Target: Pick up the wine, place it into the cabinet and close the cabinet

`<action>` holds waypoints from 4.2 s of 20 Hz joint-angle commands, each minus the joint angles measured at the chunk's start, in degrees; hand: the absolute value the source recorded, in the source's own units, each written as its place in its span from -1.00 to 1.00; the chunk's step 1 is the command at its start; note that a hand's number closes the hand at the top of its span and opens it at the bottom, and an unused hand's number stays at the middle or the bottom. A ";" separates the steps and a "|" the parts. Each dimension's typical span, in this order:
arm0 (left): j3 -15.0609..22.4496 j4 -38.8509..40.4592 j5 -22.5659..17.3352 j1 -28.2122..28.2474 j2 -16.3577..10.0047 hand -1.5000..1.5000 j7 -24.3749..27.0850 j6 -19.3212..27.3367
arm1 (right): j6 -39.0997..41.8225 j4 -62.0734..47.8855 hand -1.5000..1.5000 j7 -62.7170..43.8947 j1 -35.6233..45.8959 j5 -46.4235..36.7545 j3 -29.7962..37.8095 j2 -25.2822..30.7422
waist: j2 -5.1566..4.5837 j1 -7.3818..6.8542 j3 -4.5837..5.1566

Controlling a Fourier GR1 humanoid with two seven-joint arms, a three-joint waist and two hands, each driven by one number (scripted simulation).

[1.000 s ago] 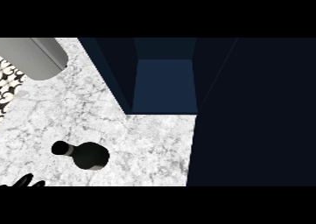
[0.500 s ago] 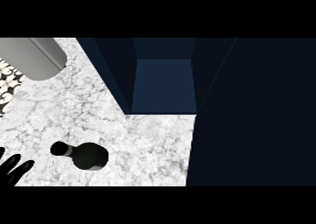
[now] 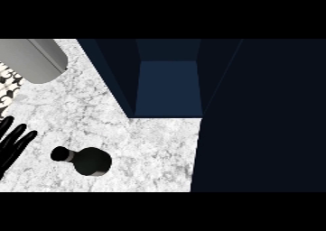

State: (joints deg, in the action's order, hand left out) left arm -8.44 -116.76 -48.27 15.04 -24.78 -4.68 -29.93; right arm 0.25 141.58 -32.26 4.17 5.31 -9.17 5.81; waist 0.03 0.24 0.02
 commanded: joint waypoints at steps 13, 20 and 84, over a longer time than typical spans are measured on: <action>-1.09 28.92 18.14 -10.62 5.17 -1.00 9.68 -12.30 | -0.47 4.12 -1.00 -1.89 -0.62 -0.28 -1.54 -2.15 | -0.02 -0.05 0.01; -0.85 43.05 27.82 -17.47 6.81 -1.00 15.99 -13.63 | 0.46 6.79 -1.00 -5.59 0.58 1.98 1.38 -0.78 | -0.04 0.28 0.02; 9.22 89.95 40.63 -33.78 18.31 1.00 51.35 -9.78 | 4.10 3.75 -1.00 -2.89 -0.36 2.83 2.97 -1.85 | -0.08 0.36 0.01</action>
State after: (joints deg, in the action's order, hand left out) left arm 2.47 -27.59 -5.82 -19.42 -8.19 41.36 -35.95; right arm 3.35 141.24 -34.18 5.81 4.15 -7.93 3.08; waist -0.04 0.69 0.02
